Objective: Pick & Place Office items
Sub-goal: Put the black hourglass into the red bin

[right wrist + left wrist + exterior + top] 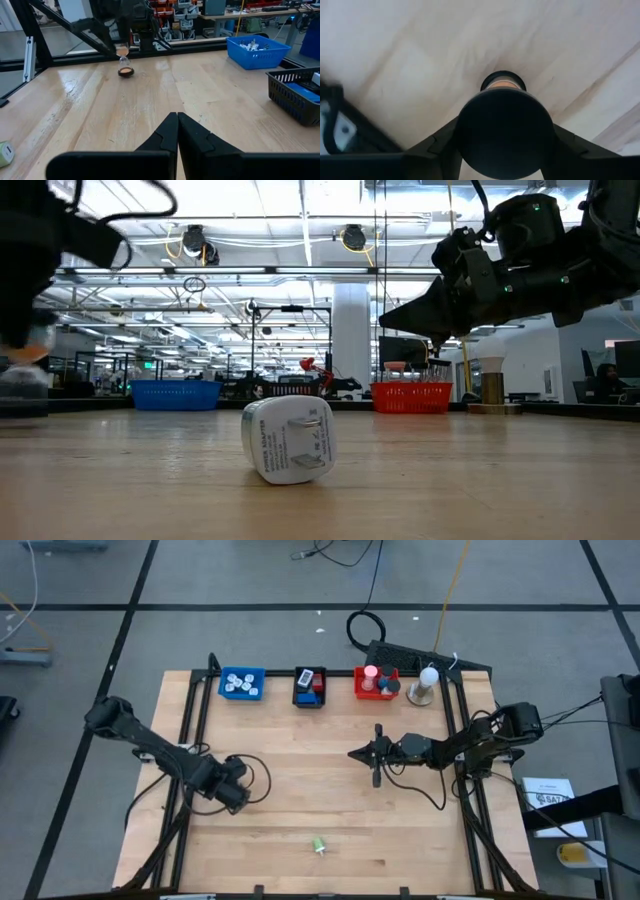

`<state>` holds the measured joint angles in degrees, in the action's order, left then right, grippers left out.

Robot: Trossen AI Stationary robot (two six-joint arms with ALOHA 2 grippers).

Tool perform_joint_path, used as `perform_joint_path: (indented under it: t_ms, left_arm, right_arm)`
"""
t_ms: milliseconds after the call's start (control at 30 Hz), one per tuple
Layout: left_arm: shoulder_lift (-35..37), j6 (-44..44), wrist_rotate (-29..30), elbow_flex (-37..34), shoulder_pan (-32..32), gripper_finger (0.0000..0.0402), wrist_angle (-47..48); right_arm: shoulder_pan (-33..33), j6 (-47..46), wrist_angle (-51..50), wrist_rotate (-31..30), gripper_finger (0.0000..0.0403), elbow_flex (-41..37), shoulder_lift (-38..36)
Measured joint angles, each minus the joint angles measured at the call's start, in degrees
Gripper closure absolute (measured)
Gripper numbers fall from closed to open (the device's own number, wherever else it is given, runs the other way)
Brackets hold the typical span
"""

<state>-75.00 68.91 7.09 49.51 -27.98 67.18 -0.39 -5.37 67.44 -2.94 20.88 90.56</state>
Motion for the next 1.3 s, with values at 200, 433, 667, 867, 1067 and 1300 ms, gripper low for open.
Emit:
perform_joint_path:
  t_ms: [200, 433, 667, 867, 1067, 1300]
  left_arm:
    - [-0.1, -15.6, 9.9, 10.3, 10.4, 0.0199, -0.8]
    - [-7.2, -44.6, 8.1, 23.9, 29.2, 0.0199, -12.5]
    - [-24.8, -63.4, -0.3, 35.4, 37.2, 0.0199, -20.9]
    - [-36.3, -70.7, -1.3, 41.6, 39.4, 0.0199, -20.8]
    - [-41.1, -72.7, -1.6, 42.7, 39.5, 0.0199, -21.2]
    - [-41.4, -72.2, -1.5, 42.8, 39.4, 0.0178, -21.4]
  right_arm:
    - [0.0, -0.4, 0.0, 0.0, 0.0403, 0.0, 0.0]
    - [0.0, -0.8, 0.0, 0.0, 0.0403, 0.0, 0.0]
    - [0.0, -0.5, -0.6, 0.0, 0.0403, 0.0, 0.0]
    - [0.0, -0.4, -0.9, 0.0, 0.0403, 0.0, 0.0]
    - [0.0, -0.4, -1.0, 0.0, 0.0403, 0.0, 0.0]
    - [0.0, -0.4, -1.1, 0.0, 0.0403, 0.0, 0.0]
